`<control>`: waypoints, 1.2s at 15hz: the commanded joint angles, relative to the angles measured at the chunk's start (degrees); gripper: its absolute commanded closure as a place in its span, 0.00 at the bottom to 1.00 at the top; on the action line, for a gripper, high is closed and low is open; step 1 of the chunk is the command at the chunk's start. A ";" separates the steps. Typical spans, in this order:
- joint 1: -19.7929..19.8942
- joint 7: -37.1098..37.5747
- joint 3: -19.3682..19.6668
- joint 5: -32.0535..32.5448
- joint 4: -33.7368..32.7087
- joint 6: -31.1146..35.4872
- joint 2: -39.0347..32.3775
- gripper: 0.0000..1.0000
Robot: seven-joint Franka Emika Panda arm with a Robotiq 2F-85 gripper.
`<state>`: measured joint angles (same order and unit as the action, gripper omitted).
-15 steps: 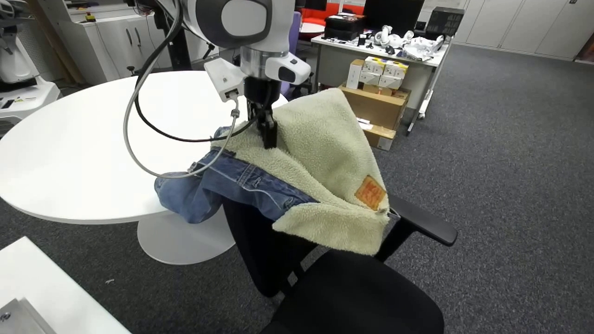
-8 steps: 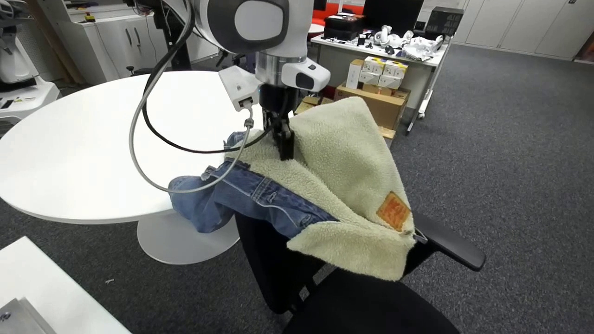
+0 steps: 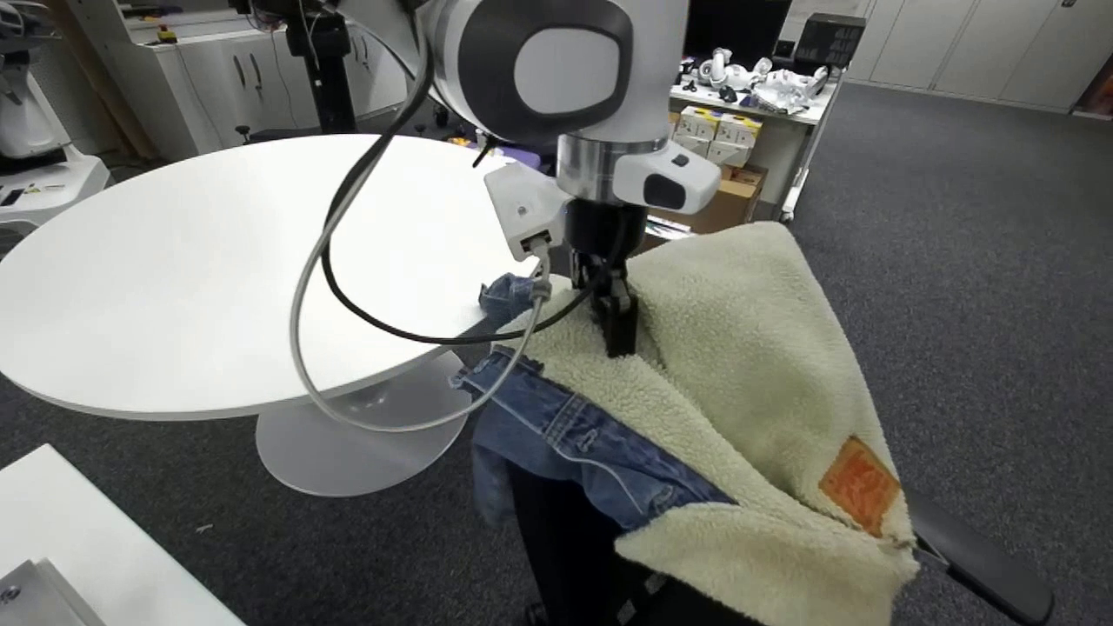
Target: Put the denim coat on the headrest of the chair and push the chair to the right
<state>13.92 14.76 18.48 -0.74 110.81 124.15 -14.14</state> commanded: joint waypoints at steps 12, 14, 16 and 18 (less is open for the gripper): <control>-1.92 -10.49 -14.63 -28.33 -10.72 -5.03 -2.52 0.85; -3.77 -6.46 -13.93 -23.29 -11.16 -7.11 -2.56 0.85; -5.90 -4.86 -12.60 -13.85 -11.27 -6.76 -2.15 0.85; -6.08 -8.38 -12.90 -9.03 -11.40 -9.81 -1.08 0.85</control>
<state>9.29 8.60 4.70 -15.95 100.06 118.51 -17.21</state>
